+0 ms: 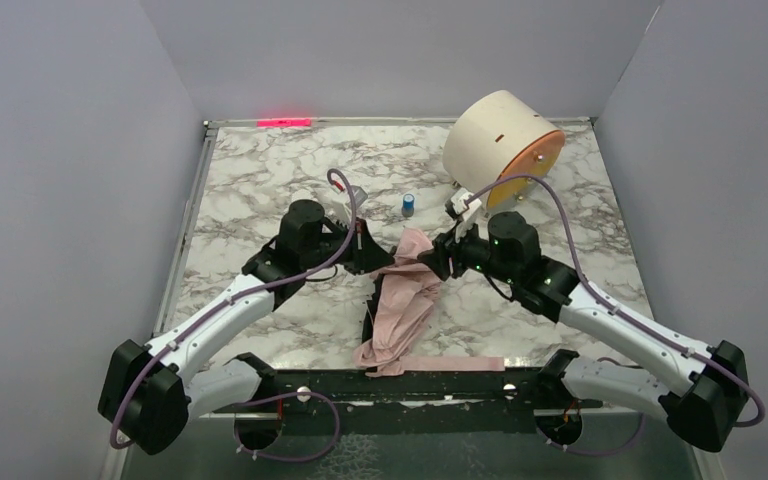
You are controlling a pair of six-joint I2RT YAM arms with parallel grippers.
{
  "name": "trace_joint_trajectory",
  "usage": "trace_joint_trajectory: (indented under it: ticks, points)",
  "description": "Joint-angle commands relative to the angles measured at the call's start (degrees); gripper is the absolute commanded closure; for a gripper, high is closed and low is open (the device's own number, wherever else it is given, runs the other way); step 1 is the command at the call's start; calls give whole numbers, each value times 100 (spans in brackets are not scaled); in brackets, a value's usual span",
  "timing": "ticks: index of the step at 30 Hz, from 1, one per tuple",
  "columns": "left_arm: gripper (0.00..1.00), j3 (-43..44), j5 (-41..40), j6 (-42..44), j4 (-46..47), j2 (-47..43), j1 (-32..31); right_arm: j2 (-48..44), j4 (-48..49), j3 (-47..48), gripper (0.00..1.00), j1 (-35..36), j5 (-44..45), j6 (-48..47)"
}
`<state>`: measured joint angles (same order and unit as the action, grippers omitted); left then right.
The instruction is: Put away the umbrella
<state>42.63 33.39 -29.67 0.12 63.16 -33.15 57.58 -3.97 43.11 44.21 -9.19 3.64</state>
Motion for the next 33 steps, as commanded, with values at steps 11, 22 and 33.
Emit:
trace_joint_trajectory:
  ticks: [11,22,33]
  points:
    - [99,-1360,-582,-924,549,-654,-1348,894,-883,545,48,37,1830,998]
    - [97,-2585,-1089,-1500,1122,-923,-1682,938,-640,346,48,40,53,725]
    - [97,-2998,-1345,-1595,1326,-602,-1785,1279,225,-374,62,346,-995,1611]
